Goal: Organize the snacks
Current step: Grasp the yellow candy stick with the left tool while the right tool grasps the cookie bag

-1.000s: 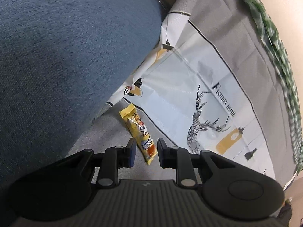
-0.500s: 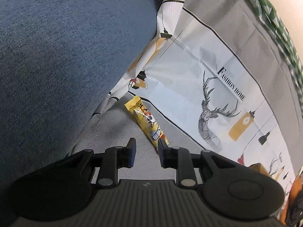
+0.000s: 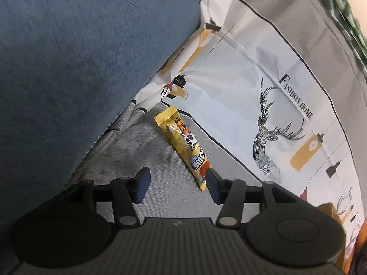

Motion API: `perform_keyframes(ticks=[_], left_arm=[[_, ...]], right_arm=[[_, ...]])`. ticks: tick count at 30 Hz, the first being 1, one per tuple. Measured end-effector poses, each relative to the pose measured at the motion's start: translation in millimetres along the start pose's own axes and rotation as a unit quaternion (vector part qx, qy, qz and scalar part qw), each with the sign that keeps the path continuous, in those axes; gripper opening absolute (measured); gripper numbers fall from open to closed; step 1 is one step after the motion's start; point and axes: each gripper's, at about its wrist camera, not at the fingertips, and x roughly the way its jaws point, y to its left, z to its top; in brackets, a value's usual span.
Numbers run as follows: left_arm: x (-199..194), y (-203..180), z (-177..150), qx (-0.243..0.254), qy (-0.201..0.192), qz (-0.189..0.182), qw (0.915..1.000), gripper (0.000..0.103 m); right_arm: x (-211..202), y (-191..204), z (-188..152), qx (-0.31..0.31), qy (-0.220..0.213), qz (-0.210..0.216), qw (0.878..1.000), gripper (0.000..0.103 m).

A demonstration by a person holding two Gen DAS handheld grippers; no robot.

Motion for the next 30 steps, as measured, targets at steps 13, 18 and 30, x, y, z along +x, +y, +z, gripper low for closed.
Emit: perform_keyframes(ticks=[13,18,30], left_arm=[[40.8,-29.2,-0.7,0.035,-0.057,0.055,0.9962,0.079],[50.0,-30.5,-1.3,0.072,-0.066,0.091,0.991,0.036],[-22.1,-37.2,-18.8,0.12,-0.012,0.045,0.9917,0.011]], right_arm=[[-1.0,1.1,-4.6,-0.01,0.002,0.001,1.0,0.066],[-5.9,2.1,-8.3,-0.012,-0.004,0.004,1.0,0.065],[-15.6,-0.2,-4.4,-0.006,-0.013,0.008,1.0,0.063]])
